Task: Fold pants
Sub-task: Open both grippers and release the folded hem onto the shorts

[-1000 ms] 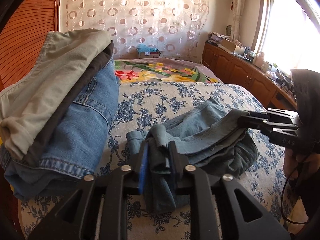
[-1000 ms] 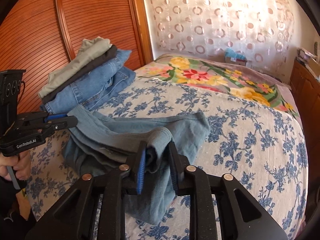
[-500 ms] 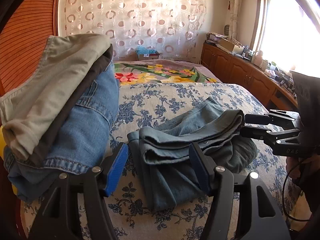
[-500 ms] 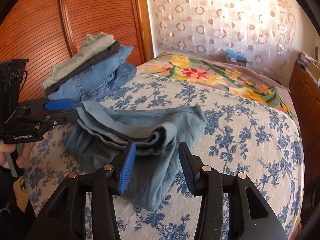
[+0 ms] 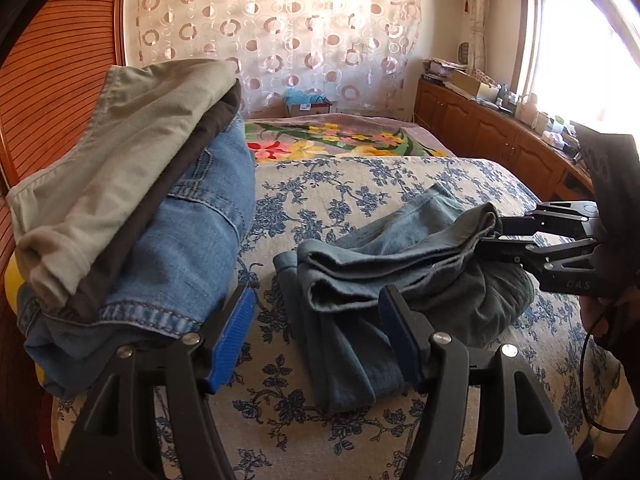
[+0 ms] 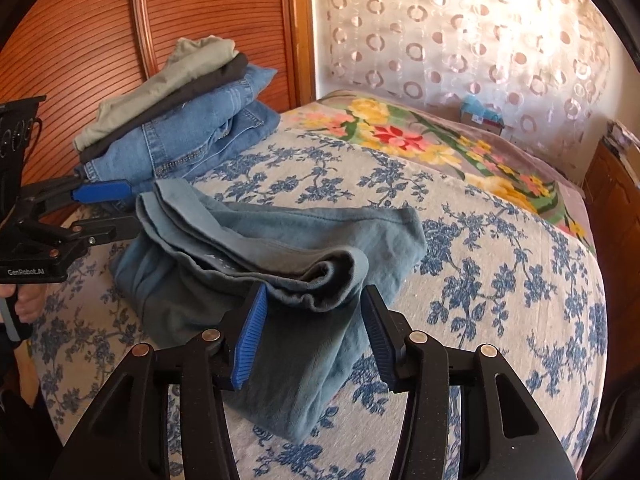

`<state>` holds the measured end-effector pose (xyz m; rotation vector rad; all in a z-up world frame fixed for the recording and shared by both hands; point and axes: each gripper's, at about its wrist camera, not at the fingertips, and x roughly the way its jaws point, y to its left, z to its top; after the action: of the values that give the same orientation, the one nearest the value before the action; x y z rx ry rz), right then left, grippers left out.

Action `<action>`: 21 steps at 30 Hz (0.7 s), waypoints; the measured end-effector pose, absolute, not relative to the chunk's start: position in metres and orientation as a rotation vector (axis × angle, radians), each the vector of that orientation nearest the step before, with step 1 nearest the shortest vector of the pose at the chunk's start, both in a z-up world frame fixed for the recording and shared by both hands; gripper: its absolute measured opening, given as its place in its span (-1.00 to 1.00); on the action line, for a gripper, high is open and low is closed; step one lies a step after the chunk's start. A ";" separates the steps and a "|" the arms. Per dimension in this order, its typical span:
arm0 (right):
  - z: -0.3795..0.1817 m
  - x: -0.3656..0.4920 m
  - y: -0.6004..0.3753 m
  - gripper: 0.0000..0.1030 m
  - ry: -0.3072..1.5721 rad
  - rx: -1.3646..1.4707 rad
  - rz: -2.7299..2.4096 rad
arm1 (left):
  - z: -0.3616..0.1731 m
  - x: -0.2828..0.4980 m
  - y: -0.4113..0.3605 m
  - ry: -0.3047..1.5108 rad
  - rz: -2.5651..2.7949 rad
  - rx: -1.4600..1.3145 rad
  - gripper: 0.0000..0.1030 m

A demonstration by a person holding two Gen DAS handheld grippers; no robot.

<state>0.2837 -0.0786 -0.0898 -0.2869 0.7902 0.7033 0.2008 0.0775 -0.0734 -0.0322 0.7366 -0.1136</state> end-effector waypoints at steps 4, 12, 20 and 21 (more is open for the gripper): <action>-0.089 0.291 -0.076 -0.73 0.788 -0.290 0.734 | -0.074 0.200 0.080 0.738 -0.115 -0.026 0.24; -0.078 0.315 -0.079 -0.77 0.741 -0.238 0.621 | -0.076 0.198 0.079 0.741 -0.117 -0.027 0.25; -0.073 0.303 -0.098 -0.41 0.757 -0.206 0.605 | -0.075 0.192 0.078 0.741 -0.134 -0.035 0.25; -0.073 0.299 -0.102 -0.41 0.763 -0.198 0.612 | -0.075 0.190 0.077 0.742 -0.136 -0.036 0.25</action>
<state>0.2992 -0.1023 -0.0732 -0.1976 0.7630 0.6119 0.1896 0.0773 -0.0753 -0.0364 0.7424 -0.1355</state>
